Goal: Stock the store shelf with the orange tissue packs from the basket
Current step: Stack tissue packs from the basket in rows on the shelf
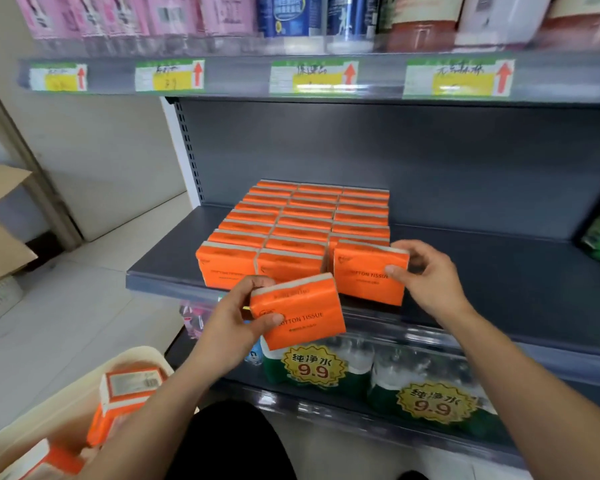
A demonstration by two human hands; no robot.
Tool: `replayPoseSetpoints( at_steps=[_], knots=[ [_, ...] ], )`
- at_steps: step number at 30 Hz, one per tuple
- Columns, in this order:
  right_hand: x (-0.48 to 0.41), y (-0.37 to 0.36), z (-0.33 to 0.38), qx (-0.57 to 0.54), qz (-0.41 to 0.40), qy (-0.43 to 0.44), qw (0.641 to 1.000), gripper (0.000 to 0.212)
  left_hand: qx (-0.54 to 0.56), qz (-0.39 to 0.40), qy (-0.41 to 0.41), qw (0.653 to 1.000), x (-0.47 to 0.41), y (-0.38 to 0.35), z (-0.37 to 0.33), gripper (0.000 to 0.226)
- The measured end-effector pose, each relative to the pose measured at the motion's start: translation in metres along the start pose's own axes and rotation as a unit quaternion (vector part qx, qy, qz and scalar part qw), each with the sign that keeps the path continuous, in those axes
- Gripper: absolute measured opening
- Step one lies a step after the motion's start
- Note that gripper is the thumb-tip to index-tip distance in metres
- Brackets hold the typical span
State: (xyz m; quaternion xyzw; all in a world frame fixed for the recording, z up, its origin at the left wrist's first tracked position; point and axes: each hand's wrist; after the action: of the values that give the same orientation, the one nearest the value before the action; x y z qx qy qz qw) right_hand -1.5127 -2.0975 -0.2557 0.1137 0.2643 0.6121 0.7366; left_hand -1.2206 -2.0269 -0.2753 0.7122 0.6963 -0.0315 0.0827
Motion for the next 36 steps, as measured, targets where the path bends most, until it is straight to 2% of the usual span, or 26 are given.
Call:
replayPoseSetpoints(
  at_steps=[4,7,12,18,20,21,22,24,26,28,30,32,34,36],
  knots=[
    [-0.019,-0.013,-0.016,0.043,0.038,-0.02,0.998,0.037,-0.034,0.007,0.005,0.999,-0.005,-0.006,0.004,0.038],
    [-0.026,-0.02,-0.023,0.121,0.04,0.022,0.992,0.04,-0.049,0.006,0.018,0.999,-0.007,-0.008,0.007,0.039],
    [-0.027,-0.032,-0.024,0.217,-0.017,0.094,0.971,0.038,-0.065,0.013,0.027,0.997,-0.008,-0.013,0.009,0.037],
    [-0.022,-0.038,-0.021,0.277,-0.078,0.1,0.952,0.04,-0.098,0.033,0.019,0.994,-0.012,-0.018,0.007,0.04],
    [-0.017,-0.037,-0.013,0.273,-0.11,0.117,0.948,0.045,-0.098,0.04,0.016,0.994,-0.012,-0.022,0.003,0.04],
    [-0.012,-0.036,-0.006,0.238,-0.118,0.129,0.956,0.045,-0.101,0.042,0.013,0.994,-0.013,-0.024,0.0,0.04],
    [-0.006,-0.033,0.002,0.177,-0.1,0.133,0.97,0.044,-0.105,0.043,0.009,0.994,-0.015,-0.025,-0.002,0.04],
    [0.008,-0.028,0.02,0.05,0.023,0.125,0.991,0.048,-0.106,0.042,0.004,0.993,-0.019,-0.027,-0.004,0.04],
    [0.02,-0.027,0.025,0.072,0.152,0.145,0.975,0.05,-0.097,0.041,-0.005,0.994,-0.024,-0.028,-0.006,0.041],
    [0.026,-0.028,0.021,0.129,0.177,0.172,0.96,0.043,-0.098,0.04,-0.018,0.994,-0.028,-0.033,-0.009,0.044],
    [0.026,-0.023,0.018,0.095,0.151,0.144,0.973,0.038,-0.135,0.045,-0.045,0.989,-0.03,-0.039,-0.014,0.049],
    [0.022,-0.016,0.015,0.069,0.117,0.113,0.984,0.039,-0.246,0.041,-0.09,0.964,-0.034,-0.04,-0.013,0.064],
    [0.016,-0.008,0.011,0.082,0.082,0.107,0.988,0.04,-0.392,0.037,-0.126,0.911,-0.04,-0.039,-0.011,0.076],
    [0.009,-0.004,0.007,0.113,0.053,0.106,0.986,0.042,-0.509,0.051,-0.115,0.851,-0.047,-0.037,-0.005,0.079]
  ],
)
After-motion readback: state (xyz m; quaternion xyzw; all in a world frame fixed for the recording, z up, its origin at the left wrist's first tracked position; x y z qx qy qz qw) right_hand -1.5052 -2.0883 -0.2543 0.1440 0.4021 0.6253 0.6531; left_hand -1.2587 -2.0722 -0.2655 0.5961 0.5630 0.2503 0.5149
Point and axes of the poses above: each hand's wrist, its own x-axis away from the middle knuckle, its own y-axis out of the back of the hand, z = x × y, and after that the axes turned 9 degrees about x, right-handed
